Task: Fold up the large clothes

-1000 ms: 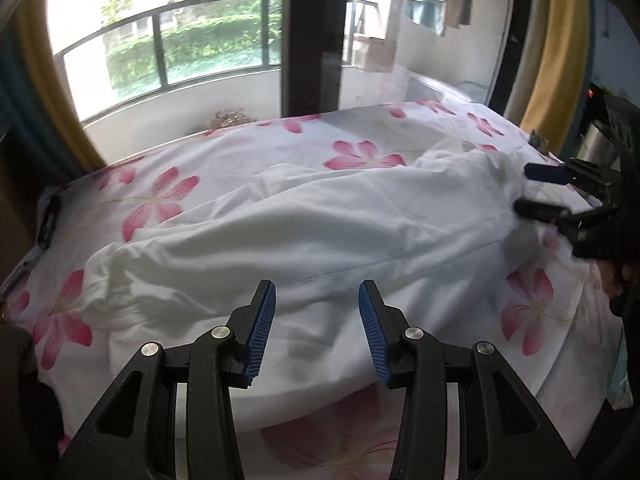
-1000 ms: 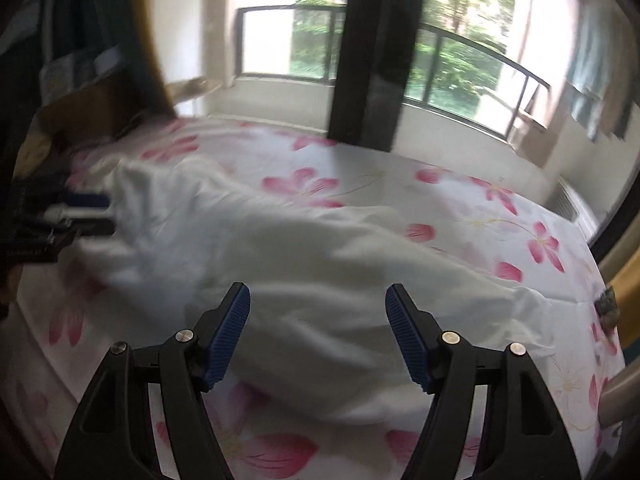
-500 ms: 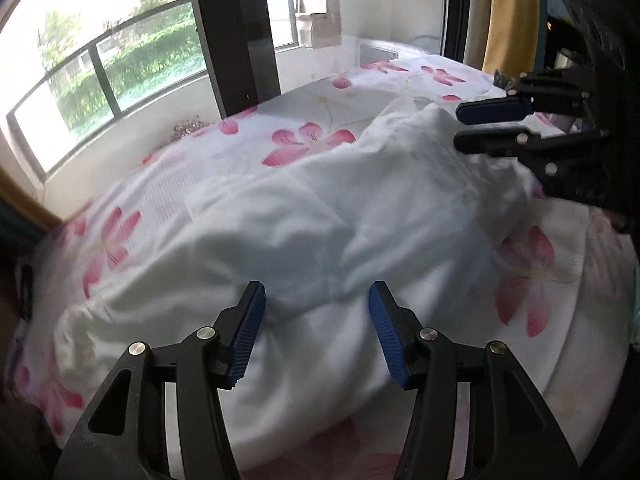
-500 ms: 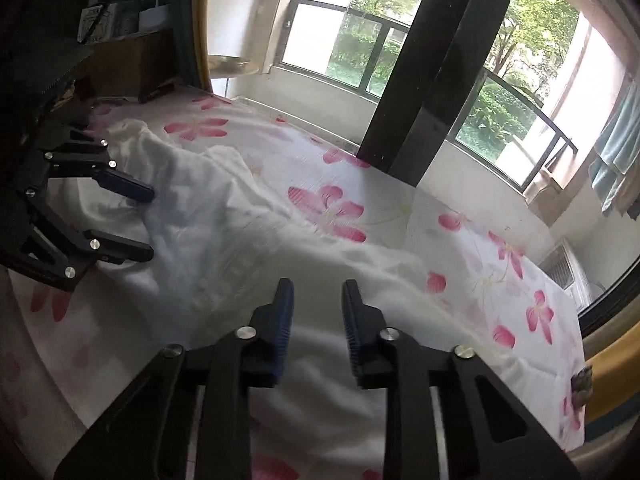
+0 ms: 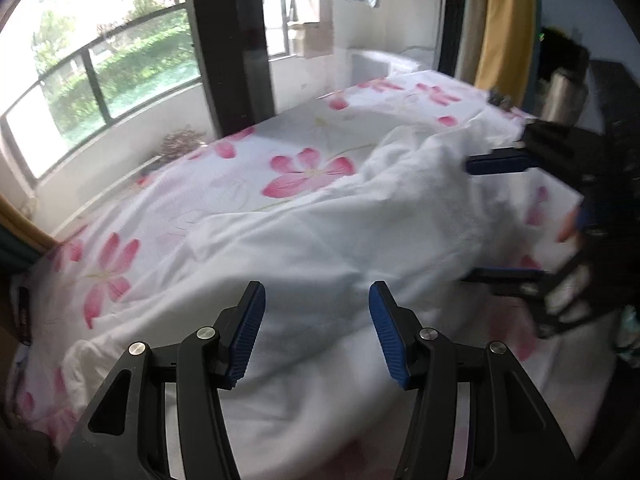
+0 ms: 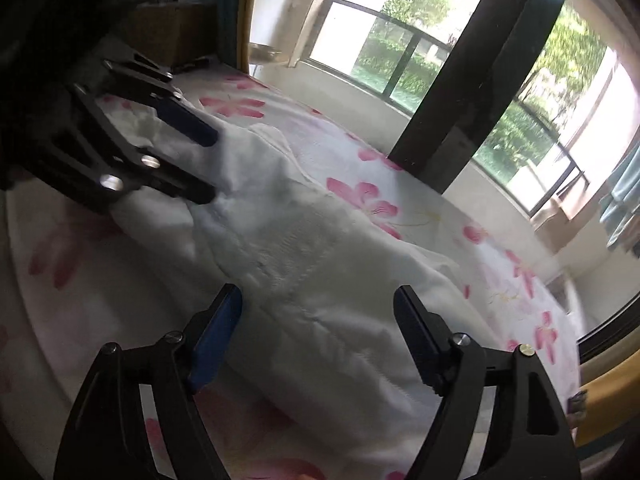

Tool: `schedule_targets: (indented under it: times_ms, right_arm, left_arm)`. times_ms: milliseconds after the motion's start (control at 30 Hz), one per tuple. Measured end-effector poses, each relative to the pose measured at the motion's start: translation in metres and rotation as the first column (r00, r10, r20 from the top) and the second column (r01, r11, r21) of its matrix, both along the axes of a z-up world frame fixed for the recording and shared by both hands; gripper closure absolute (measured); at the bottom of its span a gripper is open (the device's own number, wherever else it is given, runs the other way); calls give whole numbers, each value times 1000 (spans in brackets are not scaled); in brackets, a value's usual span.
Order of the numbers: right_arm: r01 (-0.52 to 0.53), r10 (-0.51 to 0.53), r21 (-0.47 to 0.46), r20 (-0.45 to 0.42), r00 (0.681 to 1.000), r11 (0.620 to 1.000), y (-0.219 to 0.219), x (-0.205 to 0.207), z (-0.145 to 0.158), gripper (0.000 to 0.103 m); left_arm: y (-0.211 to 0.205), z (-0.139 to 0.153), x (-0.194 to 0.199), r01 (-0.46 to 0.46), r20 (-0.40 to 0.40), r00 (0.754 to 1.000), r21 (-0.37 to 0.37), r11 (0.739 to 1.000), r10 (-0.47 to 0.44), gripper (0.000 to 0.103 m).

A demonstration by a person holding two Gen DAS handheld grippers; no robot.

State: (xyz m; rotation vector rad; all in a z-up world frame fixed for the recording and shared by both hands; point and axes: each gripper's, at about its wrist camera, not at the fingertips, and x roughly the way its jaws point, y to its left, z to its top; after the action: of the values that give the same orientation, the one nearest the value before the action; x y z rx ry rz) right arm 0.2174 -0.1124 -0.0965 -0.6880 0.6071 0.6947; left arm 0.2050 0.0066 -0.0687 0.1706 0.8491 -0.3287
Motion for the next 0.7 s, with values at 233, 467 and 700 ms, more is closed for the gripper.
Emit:
schedule_targets:
  times_ms: [233, 467, 700]
  right_arm:
    - [-36, 37, -23, 8, 999, 999, 3, 8, 13, 76]
    - [34, -30, 111, -43, 999, 993, -11, 65, 36, 101]
    - [82, -67, 166, -93, 993, 983, -3, 134, 43, 101]
  left_arm:
    - [-17, -8, -8, 66, -5, 998, 78, 995, -66, 46]
    - [-6, -7, 23, 3, -15, 1000, 154, 988, 0, 46]
    - [44, 2, 73, -117, -23, 992, 145, 982, 122, 46]
